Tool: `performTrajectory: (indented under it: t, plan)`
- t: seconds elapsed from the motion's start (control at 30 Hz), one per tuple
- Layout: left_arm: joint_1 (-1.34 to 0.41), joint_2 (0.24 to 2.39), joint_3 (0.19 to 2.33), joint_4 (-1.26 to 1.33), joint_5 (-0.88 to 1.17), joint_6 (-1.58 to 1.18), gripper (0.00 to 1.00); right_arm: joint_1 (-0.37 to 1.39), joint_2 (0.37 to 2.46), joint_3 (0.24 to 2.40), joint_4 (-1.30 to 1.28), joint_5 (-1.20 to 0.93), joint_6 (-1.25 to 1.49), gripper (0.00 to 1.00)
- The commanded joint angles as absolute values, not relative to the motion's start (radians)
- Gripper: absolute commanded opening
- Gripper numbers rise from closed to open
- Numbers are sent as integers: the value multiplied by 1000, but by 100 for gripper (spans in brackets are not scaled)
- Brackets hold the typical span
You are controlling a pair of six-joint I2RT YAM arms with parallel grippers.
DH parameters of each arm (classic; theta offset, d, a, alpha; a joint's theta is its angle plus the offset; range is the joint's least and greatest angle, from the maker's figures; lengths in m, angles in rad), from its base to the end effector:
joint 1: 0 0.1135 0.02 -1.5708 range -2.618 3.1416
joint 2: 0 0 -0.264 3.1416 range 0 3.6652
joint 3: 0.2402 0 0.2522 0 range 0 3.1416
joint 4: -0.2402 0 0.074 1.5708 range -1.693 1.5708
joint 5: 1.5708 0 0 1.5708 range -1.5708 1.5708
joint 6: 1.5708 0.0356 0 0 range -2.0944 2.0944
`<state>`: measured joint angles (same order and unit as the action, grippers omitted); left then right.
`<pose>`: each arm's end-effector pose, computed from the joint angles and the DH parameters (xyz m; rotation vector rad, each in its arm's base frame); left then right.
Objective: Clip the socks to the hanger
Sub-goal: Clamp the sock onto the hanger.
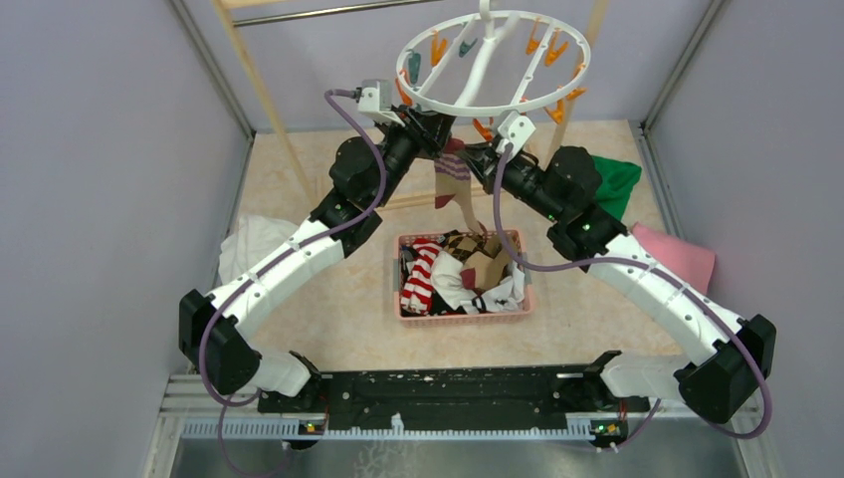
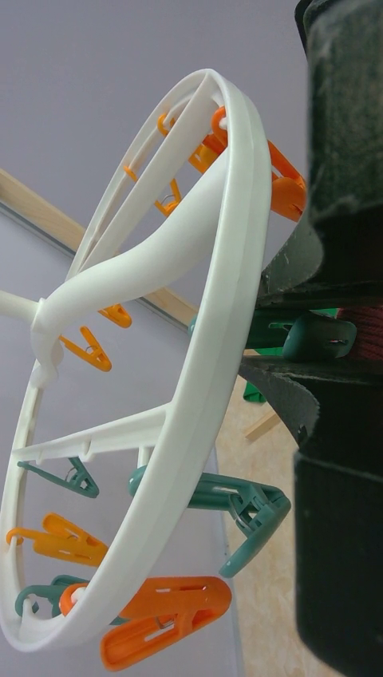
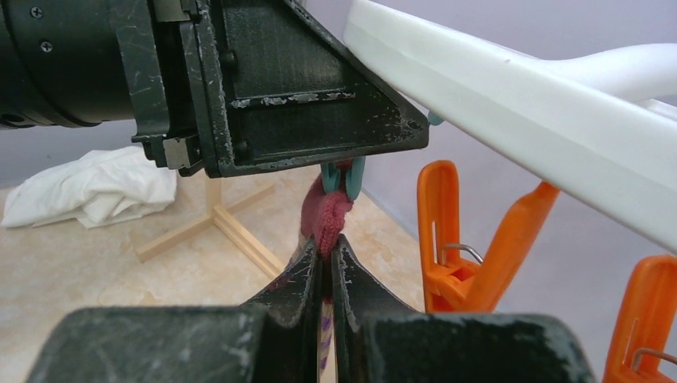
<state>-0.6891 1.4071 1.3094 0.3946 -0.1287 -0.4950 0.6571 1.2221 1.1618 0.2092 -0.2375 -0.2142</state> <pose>0.2585 -0.2070 0.4418 0.0136 1.3337 -0.9313 0.2208 0.1809 0.4228 -0.7852 1.2161 0.5326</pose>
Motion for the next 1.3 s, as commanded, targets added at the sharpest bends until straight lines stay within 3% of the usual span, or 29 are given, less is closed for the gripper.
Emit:
performTrajectory:
  t: [0.0,0.63,1.0,1.27]
  plan:
    - [-690,1393,1345,414,-150,-509,3,669,1218,1220,267,-240,-262,0]
    - [-689,1386,1345,382,-142,-523,4,669,1208,1217,201,-186,-507,0]
    - [-691,1386,1341,380,-155,-520,4,670,1179,1199,227,-264,-452,0]
    - [-690,1384,1336,377,-161,-521,4,669,1182,1200,259,-205,-445,0]
